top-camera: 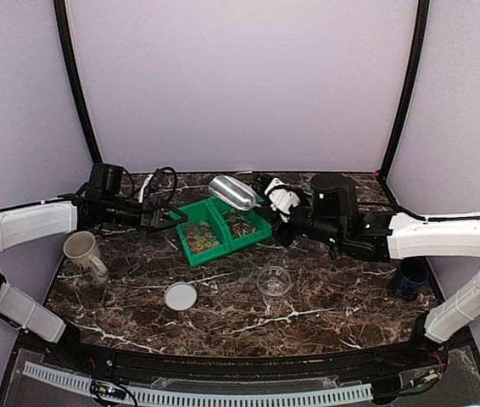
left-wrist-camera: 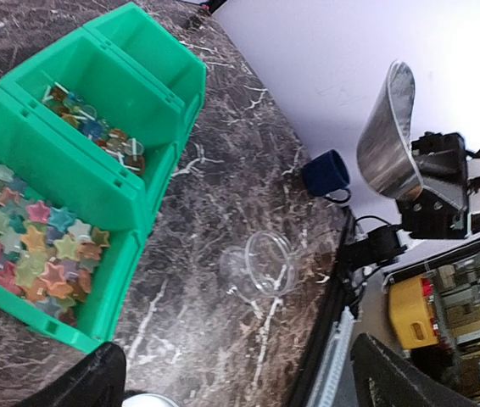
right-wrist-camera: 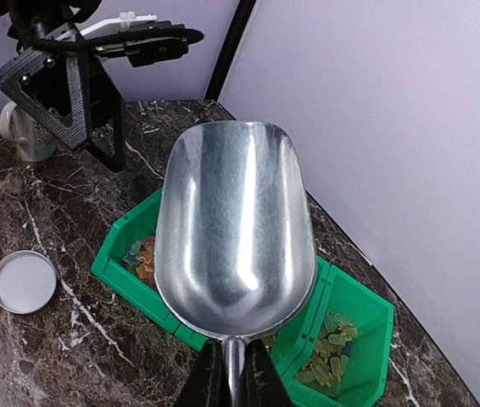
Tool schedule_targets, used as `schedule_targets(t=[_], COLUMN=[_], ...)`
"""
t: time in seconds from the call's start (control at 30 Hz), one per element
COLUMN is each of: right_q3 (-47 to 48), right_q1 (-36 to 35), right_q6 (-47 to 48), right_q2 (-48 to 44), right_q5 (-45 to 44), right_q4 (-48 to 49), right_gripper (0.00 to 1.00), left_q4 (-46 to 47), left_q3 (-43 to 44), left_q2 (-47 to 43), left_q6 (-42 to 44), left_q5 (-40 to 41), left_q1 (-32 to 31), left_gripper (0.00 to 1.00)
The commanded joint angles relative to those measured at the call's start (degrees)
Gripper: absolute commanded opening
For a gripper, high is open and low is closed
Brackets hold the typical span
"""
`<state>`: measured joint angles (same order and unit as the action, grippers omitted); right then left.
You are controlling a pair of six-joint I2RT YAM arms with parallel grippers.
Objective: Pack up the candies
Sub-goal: Pass from the left arm to the right
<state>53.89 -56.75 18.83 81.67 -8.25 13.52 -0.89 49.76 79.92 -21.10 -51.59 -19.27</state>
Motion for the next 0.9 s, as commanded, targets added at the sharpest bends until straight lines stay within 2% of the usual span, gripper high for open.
schedule_targets(t=[0.0, 0.13, 0.27, 0.47, 0.67, 0.87], right_q3=[0.96, -0.08, -1.80, -4.29, -5.88, -7.68], right_q1=[1.83, 3.47, 4.01, 4.02, 4.08, 4.08], right_q6=[-7.02, -10.95, -12.56, -13.29, -13.52, -14.83], right_q2=[-4.57, -8.15, -10.44, -13.02, -13.89, -14.59], right_q5=[-0.35, -1.45, -4.79, -6.69, -6.50, -5.97], right_q4=[-1.34, -3.20, -4.44, -4.83, -4.65, -3.37], right_gripper=[0.00, 0.00, 0.00, 0.00, 0.00, 0.00], left_q4=[-6.80, -10.66, -14.31, -25.97, -38.74, -43.73], left_q3=[3.94, 8.76, 16.29, 30.83, 44.85, 55.36], left_q2=[-3.62, -3.17, 1.44, 12.81, 26.27, 36.87], left_q6=[6.89, 9.85, 14.21, 25.71, 41.36, 46.17], left_q5=[8.46, 15.43, 15.59, 13.69, 13.85, 17.85], left_q1=[0.56, 0.55, 0.61, 0.55, 0.55, 0.39], left_gripper=[0.98, 0.99, 0.99, 0.99, 0.96, 0.88])
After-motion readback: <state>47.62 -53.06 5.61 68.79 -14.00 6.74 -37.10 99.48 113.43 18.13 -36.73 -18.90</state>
